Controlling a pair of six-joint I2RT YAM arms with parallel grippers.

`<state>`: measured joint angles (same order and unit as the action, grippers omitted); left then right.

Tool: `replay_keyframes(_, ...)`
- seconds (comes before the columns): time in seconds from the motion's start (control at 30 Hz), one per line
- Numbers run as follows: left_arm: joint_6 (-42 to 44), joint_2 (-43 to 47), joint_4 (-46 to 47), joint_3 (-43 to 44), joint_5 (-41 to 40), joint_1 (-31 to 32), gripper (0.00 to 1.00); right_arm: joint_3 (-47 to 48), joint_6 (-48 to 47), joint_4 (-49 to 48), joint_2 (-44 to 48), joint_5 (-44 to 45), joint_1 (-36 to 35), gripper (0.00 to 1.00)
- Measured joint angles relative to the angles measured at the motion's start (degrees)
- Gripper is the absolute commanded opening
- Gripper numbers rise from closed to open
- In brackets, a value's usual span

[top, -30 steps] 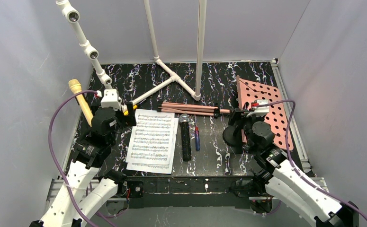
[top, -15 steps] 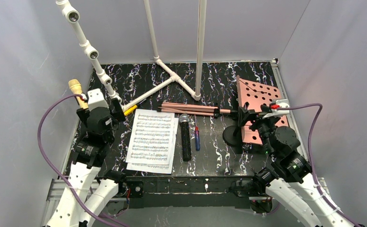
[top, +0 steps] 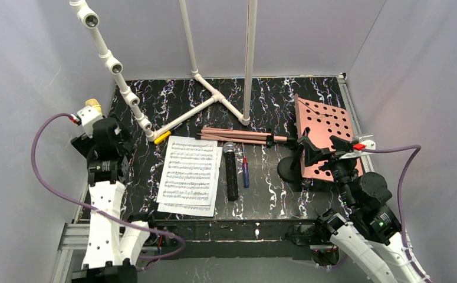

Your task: Pack up the instrument practice props

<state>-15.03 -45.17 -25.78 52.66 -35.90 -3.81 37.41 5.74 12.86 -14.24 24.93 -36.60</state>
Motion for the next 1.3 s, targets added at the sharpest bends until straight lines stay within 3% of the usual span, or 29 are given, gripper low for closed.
replay_keyframes(0.13, -3.76, -5.09, 0.24, 3.65, 4.20, -7.13, 0.96, 0.00, 0.11, 0.74, 1.18, -0.57, 0.00, 0.99)
replay_keyframes(0.37, -6.23, -13.38, 3.02, 8.66, 10.51, -13.49, 0.93, 0.00, 0.13, 0.74, 2.05, -1.44, 0.00, 0.99)
replay_keyframes(0.8, -6.88, -31.52, 5.35, 16.65, 16.06, -17.09, 0.83, -0.02, 0.31, 0.74, 2.05, -2.40, 0.00, 0.99)
replay_keyframes(1.07, -4.50, -39.78, 6.19, 18.99, 16.20, -17.51, 0.69, -0.02, 0.33, 0.74, 1.99, -2.62, 0.00, 0.99)
replay_keyframes(1.23, -1.79, -41.42, 5.57, 19.39, 16.15, -17.51, 0.51, -0.02, 0.33, 0.76, 1.73, -2.60, 0.00, 0.99)
replay_keyframes(1.3, -0.46, -40.96, 5.62, 19.45, 16.20, -17.51, 0.36, -0.02, 0.31, 0.74, 1.51, -2.60, 0.00, 0.99)
